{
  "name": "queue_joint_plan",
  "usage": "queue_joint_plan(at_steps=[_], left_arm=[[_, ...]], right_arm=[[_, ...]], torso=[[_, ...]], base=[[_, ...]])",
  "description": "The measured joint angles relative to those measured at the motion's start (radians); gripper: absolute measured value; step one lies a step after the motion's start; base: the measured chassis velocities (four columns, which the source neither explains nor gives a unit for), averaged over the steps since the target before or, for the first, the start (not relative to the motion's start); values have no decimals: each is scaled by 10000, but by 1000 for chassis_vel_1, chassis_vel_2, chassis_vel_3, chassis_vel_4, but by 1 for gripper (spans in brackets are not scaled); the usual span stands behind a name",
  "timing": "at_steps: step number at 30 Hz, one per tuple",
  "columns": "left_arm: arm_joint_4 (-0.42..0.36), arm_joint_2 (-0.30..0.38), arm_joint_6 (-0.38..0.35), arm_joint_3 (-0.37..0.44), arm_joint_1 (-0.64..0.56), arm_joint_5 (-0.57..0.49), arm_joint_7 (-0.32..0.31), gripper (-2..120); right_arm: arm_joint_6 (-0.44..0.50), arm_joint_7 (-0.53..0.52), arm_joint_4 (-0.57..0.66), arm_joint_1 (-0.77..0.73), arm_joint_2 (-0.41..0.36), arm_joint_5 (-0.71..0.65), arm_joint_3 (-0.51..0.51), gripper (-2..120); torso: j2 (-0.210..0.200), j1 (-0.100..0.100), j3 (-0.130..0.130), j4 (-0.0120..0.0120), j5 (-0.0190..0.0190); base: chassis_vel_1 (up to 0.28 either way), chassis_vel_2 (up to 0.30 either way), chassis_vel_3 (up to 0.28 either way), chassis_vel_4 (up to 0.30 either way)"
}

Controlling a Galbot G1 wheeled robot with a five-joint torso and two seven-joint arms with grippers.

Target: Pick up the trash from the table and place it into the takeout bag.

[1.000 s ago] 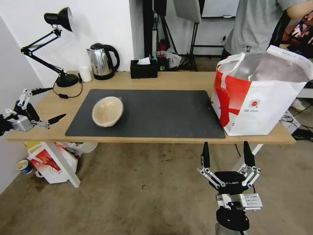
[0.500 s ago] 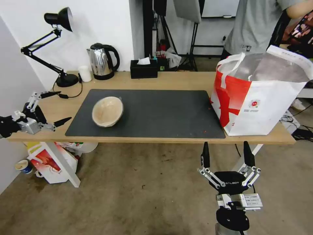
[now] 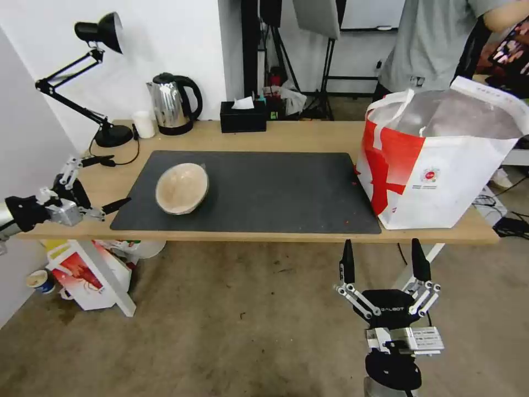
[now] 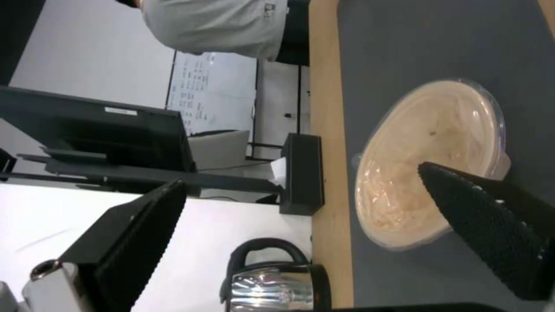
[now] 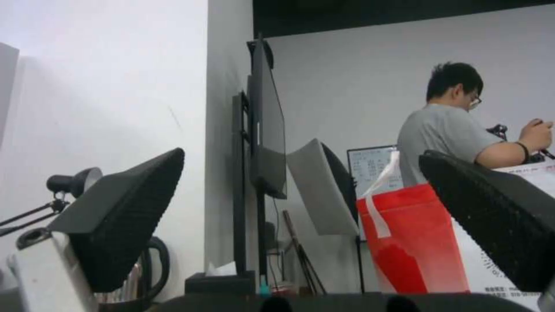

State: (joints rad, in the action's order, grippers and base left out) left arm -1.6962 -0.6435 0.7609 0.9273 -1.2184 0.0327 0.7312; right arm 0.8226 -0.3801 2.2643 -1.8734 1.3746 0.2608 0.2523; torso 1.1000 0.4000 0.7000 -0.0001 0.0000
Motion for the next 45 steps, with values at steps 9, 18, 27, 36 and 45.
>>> queue_joint_plan(at_steps=[9, 18, 27, 36, 45], left_arm=[[337, 103, 0, -541, 295, 267, 15, 100], [577, 219, -30, -954, 637, 343, 140, 100], [876, 227, -40, -1383, 968, 483, 310, 100], [1095, 160, -31, -1858, 1430, 575, 462, 100], [1303, 23, -15, -2281, 1688, 750, 540, 100]], right_arm=[[0, 0, 0, 0, -1, 0, 0, 100], [0, 0, 0, 0, 0, 0, 0, 100], [0, 0, 0, 0, 0, 0, 0, 100], [0, 0, 0, 0, 0, 0, 0, 100], [0, 0, 0, 0, 0, 0, 0, 100]], torso=[[0, 0, 0, 1, 1], [0, -1, 0, 1, 0], [0, -1, 1, 2, 0], [0, 0, 1, 0, 0], [0, 0, 1, 1, 0]], base=[[0, 0, 0, 0], [0, 0, 0, 0], [0, 0, 0, 0], [0, 0, 0, 0], [0, 0, 0, 0]])
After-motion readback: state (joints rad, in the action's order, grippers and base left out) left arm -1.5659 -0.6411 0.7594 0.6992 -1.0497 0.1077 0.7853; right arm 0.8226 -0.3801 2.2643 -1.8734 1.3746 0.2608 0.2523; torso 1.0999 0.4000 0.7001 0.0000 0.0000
